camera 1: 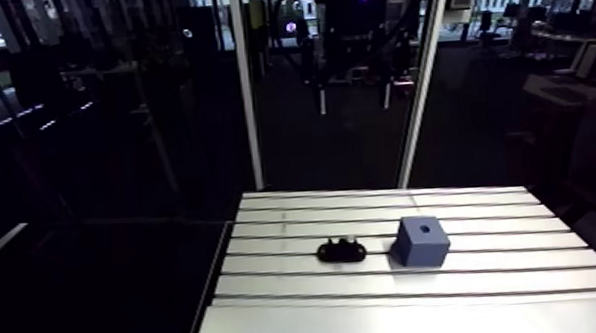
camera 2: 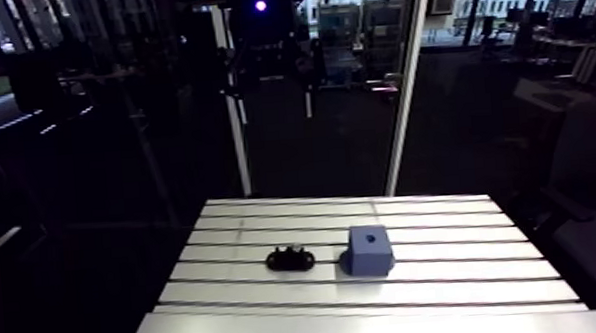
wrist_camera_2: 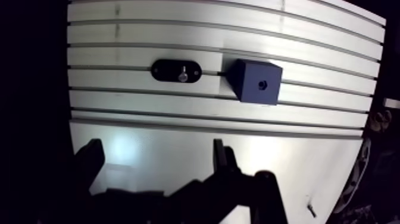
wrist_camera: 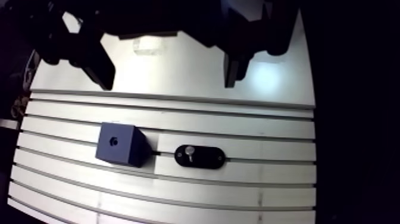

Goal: Pick up the M10 bolt and insert it into the hex recess until seated.

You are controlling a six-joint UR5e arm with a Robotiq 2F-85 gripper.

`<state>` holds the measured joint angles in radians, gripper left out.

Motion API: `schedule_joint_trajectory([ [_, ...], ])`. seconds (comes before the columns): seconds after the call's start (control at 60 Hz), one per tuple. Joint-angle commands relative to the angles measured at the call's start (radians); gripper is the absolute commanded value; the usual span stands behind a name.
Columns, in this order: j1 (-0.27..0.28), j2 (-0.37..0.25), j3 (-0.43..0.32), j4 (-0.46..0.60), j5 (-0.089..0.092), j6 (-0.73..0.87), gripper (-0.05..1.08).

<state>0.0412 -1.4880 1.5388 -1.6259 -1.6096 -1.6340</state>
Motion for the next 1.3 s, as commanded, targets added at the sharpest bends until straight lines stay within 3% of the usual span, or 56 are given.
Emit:
schedule_joint_trajectory([
  [0.017,-0.004,-0.001,0.074,-0.113,0.0,-0.037,0.01],
  [0.15,-0.013,-0.001,0.131,-0.187,0.001,-0.049,0.0],
  [0.4,-0.023,-0.001,0.286,-0.433,0.009,-0.091,0.01],
  [0.633,-0.051,0.005,0.346,-0.475,0.009,-0.089,0.01],
  [0.717,-0.058,0.009,0.363,-0.497,0.022,-0.089,0.01],
  [0.883,-0.066,0.015,0.391,-0.522,0.03,-0.091,0.02],
  [1.067,-0.067,0.042,0.411,-0.548,0.059,-0.091,0.19],
  [1.3,-0.067,0.088,0.424,-0.559,0.06,-0.091,0.35],
])
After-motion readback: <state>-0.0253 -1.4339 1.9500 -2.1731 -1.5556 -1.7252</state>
